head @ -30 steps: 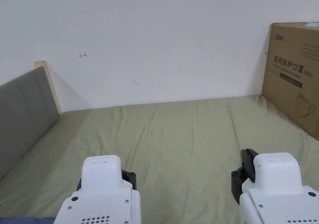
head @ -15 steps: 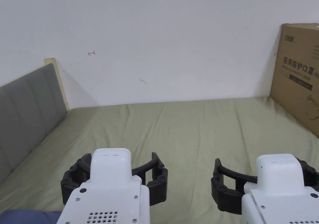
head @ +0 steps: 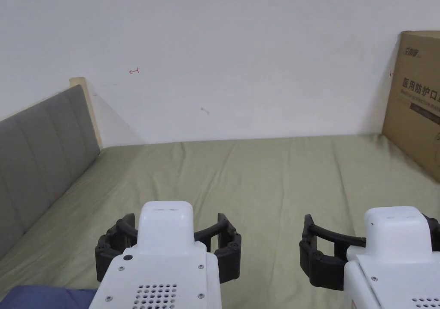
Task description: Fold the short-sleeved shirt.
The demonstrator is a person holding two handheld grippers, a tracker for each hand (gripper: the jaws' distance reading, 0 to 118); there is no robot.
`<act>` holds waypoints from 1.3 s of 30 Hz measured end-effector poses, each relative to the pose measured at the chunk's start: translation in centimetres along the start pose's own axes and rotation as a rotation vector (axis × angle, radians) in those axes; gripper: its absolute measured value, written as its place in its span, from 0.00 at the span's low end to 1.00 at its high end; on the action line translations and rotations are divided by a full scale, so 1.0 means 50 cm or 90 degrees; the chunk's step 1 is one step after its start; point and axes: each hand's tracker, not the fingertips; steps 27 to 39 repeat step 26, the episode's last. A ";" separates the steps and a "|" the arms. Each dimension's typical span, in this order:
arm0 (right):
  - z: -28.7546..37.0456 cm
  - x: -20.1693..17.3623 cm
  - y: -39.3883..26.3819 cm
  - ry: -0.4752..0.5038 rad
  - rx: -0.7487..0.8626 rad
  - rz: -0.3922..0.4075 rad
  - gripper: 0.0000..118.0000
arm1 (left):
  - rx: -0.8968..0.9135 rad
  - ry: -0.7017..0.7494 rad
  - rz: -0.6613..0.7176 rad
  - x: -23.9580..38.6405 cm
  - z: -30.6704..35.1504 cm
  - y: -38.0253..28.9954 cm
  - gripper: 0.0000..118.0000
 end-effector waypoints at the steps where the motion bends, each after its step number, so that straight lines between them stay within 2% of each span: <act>1: -0.001 0.000 0.000 0.003 -0.001 0.001 0.99 | 0.006 0.005 0.006 0.000 -0.001 0.000 0.94; 7: -0.008 -0.006 0.002 0.006 -0.001 0.004 0.99 | -0.020 -0.039 0.070 -0.024 -0.005 0.020 0.94; 12: -0.008 -0.012 0.002 0.013 -0.001 0.007 0.99 | -0.042 -0.009 0.031 -0.016 -0.010 0.020 0.94; 15: -0.014 -0.016 -0.004 0.015 -0.011 0.014 0.99 | -0.053 -0.042 0.049 -0.023 -0.007 0.018 0.94; 20: -0.016 -0.015 -0.009 0.022 -0.025 0.005 0.99 | -0.044 -0.027 0.027 -0.015 -0.010 0.012 0.94; 25: -0.009 -0.022 -0.010 0.006 -0.011 0.039 0.99 | -0.053 -0.037 0.043 -0.021 -0.015 0.016 0.94; 39: -0.008 -0.022 -0.009 0.007 -0.011 0.039 0.99 | -0.052 -0.037 0.042 -0.020 -0.014 0.016 0.94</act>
